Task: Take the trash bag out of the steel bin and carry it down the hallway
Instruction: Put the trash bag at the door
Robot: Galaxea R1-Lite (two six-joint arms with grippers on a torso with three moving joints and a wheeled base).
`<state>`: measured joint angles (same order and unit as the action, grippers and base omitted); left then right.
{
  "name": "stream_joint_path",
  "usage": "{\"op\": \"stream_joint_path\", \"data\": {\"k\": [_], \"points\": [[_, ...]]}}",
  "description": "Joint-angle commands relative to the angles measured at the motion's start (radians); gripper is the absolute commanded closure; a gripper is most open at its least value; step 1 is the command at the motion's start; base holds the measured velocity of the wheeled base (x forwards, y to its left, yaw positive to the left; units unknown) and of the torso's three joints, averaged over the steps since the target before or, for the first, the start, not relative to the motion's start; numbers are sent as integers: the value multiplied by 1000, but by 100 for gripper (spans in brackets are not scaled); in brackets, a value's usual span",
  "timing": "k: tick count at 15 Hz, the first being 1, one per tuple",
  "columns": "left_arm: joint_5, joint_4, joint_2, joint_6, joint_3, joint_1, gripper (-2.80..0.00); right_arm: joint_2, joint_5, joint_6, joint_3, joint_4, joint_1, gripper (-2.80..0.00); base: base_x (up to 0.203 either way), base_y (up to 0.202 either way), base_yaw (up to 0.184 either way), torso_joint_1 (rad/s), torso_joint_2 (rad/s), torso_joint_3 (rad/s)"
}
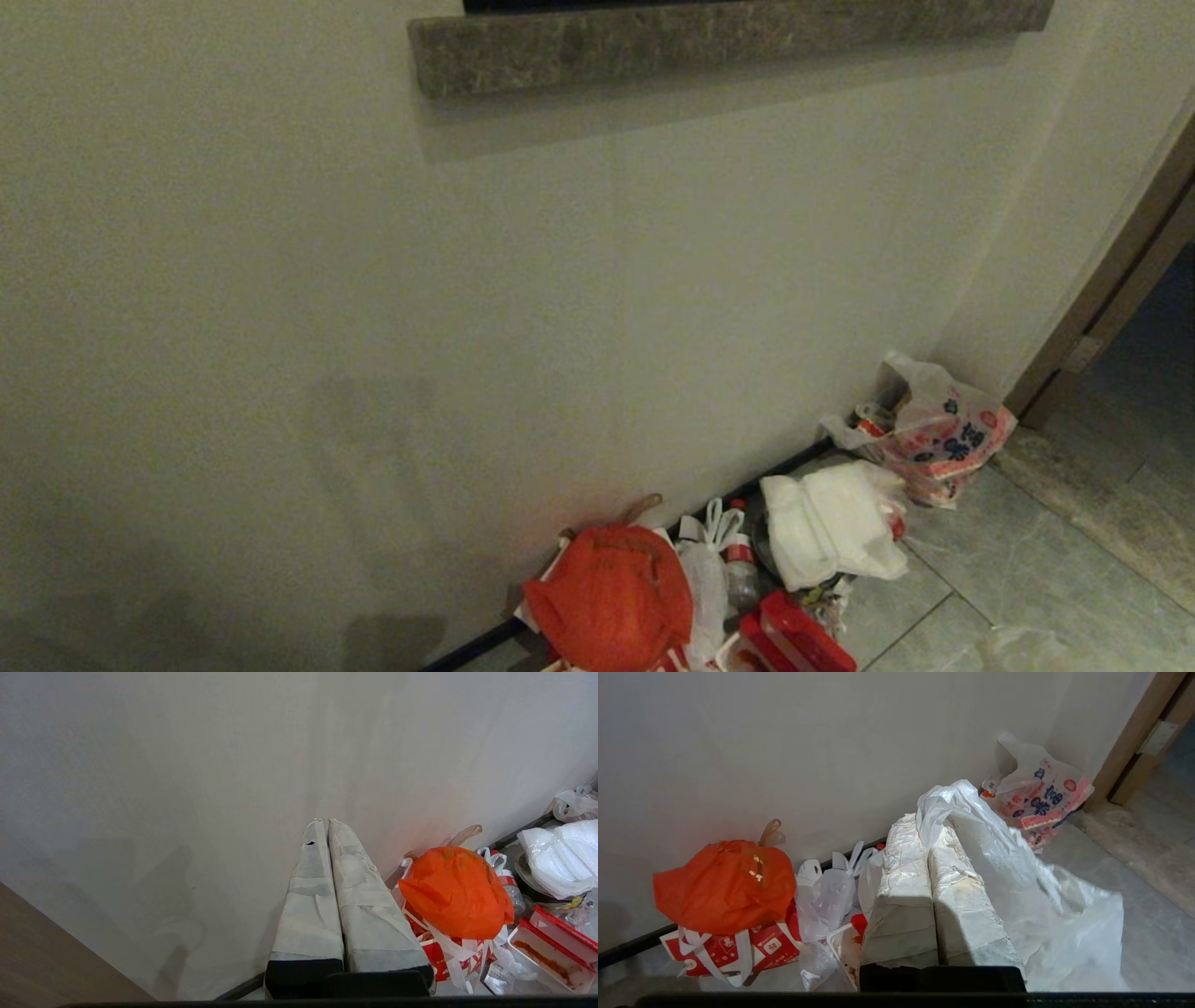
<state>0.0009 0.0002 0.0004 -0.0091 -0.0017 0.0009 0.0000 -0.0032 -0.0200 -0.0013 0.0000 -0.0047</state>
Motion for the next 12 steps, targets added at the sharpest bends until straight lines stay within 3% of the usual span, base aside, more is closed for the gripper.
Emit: {"op": "stream_joint_path", "data": {"k": [1,4,9,12], "points": [[-1,0,1,0,0,-1,0,0,1,3,1,0,0,0,0,0,0,0,0,0],[-1,0,1,0,0,-1,0,0,0,5,0,0,0,0,0,0,0,0,0,0],[0,0,1,0,0,-1,0,0,0,6,0,0,0,0,2,-8,149,1,1,5],[-1,0,1,0,0,0,0,0,0,0,0,0,0,0,0,0,34,1,0,3]]}}
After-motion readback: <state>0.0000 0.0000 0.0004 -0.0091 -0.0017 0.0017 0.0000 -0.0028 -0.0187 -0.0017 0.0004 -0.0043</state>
